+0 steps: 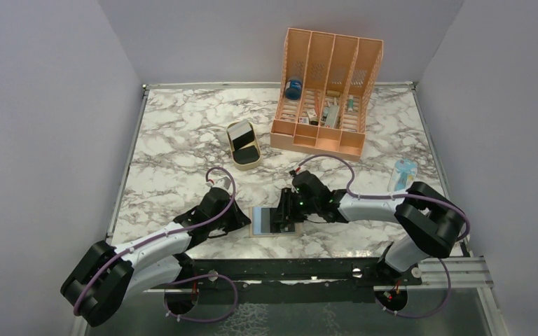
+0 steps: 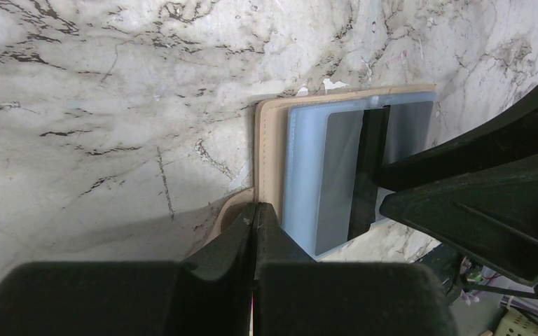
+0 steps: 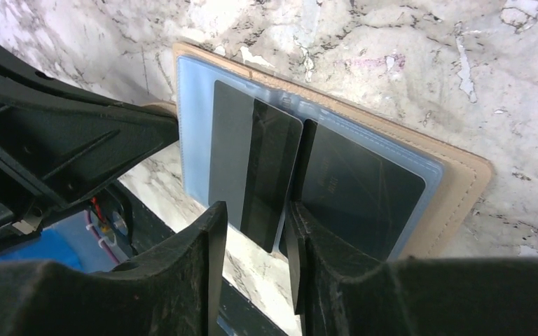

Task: Put the credit cards into the card holder
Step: Insert the credit card into the card holder.

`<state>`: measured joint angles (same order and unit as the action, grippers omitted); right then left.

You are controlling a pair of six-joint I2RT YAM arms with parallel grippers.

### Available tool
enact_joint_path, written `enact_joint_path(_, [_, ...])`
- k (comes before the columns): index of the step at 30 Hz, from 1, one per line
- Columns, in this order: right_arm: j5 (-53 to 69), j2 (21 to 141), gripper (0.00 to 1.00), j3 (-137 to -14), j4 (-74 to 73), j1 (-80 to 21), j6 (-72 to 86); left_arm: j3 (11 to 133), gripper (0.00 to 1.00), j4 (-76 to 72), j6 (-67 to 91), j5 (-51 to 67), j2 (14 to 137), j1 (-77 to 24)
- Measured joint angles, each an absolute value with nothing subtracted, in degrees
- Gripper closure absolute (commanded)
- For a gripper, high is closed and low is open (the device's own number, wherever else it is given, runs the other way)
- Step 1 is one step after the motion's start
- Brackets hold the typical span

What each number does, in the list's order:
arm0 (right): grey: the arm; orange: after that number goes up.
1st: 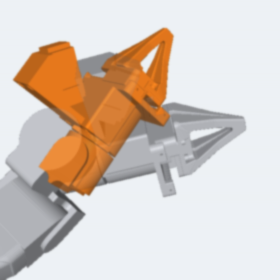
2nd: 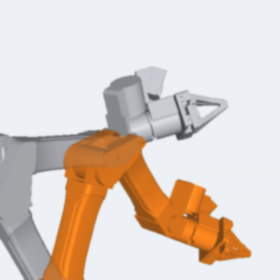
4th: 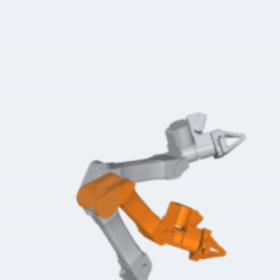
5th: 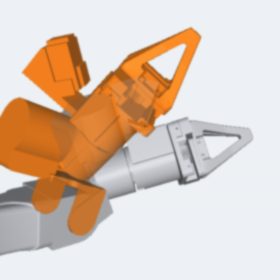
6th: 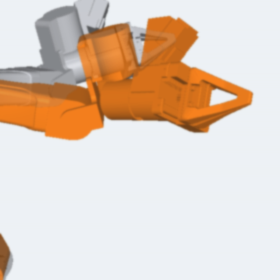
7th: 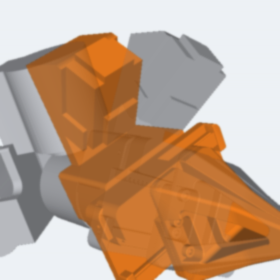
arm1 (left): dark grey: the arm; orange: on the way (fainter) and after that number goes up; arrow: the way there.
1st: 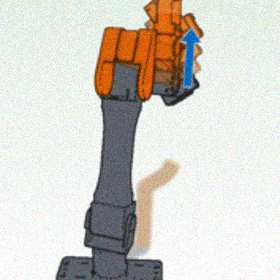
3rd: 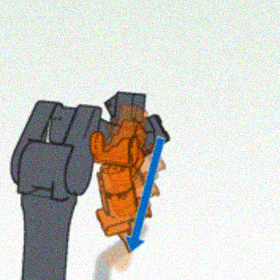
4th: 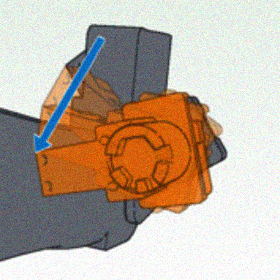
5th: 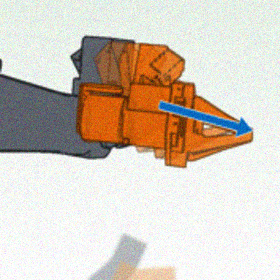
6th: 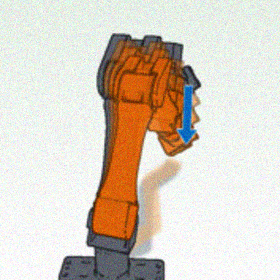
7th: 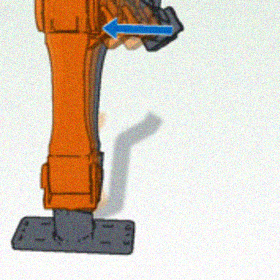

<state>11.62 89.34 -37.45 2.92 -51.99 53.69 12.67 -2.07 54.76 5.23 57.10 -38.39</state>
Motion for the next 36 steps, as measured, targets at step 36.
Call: enact_joint_path(36, [13.41, 91.33, 0.77, -39.75, 5.3, -53.69, 52.07, 12.4, 1.0, -0.16, 55.0, 5.08, 55.22, -38.39])
